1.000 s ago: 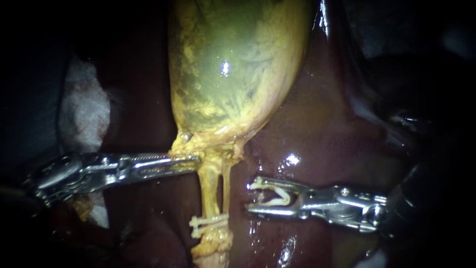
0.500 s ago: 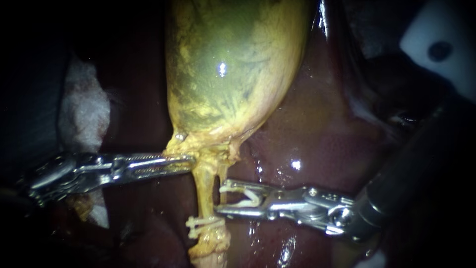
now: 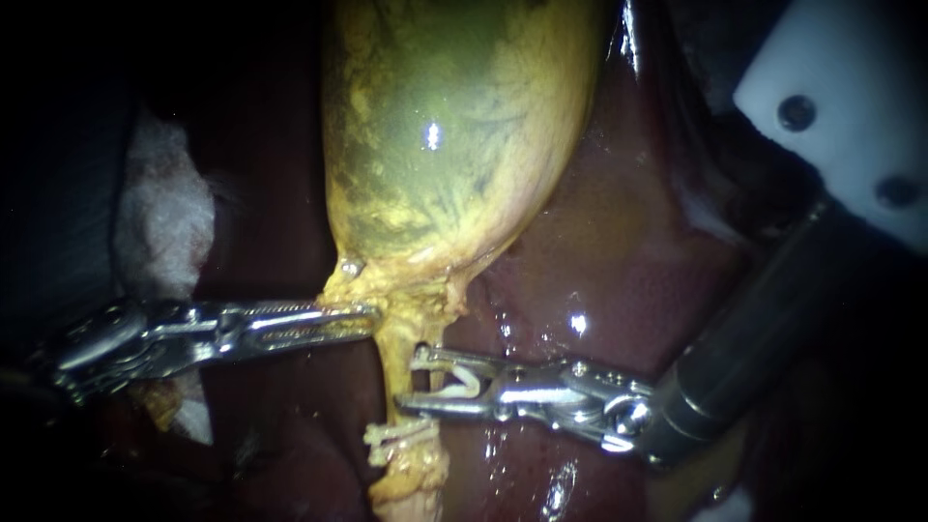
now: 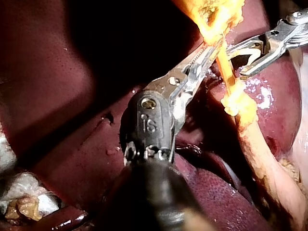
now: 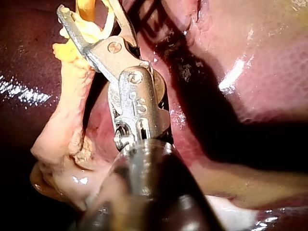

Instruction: Clipping third clip left tube

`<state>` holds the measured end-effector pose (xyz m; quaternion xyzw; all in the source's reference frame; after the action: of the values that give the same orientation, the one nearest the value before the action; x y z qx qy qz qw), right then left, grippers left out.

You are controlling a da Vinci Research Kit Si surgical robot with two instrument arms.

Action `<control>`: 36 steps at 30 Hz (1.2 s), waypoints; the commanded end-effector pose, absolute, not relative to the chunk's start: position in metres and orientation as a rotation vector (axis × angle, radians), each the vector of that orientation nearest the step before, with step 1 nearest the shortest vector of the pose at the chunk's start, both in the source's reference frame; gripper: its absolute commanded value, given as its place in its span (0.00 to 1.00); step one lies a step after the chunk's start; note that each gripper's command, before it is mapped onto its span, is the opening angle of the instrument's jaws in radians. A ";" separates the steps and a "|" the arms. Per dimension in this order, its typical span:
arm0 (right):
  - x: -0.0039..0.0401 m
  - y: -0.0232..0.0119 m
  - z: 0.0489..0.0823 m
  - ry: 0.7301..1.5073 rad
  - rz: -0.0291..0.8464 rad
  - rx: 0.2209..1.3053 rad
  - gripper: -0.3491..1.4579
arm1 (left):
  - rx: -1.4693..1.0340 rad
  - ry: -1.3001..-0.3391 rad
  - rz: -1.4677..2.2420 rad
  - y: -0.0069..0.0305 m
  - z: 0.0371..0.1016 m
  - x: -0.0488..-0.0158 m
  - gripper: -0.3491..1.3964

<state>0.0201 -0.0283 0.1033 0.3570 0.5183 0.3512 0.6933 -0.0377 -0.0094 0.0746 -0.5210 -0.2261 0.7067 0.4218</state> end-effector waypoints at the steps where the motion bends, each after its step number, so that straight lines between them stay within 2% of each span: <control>1: 0.0202 -0.0283 0.1034 1.156 0.785 0.802 0.46 | -1.305 -0.565 1.770 -0.0094 0.0746 -0.0377 0.00; 19: 0.0209 -0.0281 0.1057 1.127 0.797 0.808 0.49 | -1.314 -0.560 1.783 -0.0095 0.0739 -0.0379 0.00; 28: 0.0210 -0.0281 0.1058 1.122 0.802 0.811 0.50 | -1.316 -0.566 1.783 -0.0095 0.0739 -0.0380 0.00; 36: 0.0230 -0.0285 0.1053 1.119 0.805 0.819 0.51 | -1.320 -0.569 1.786 -0.0098 0.0743 -0.0387 0.00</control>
<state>0.0232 -0.0286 0.1053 0.3680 0.5015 0.3603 0.6952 -0.0387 -0.0098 0.0743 -0.5250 -0.2268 0.7097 0.4113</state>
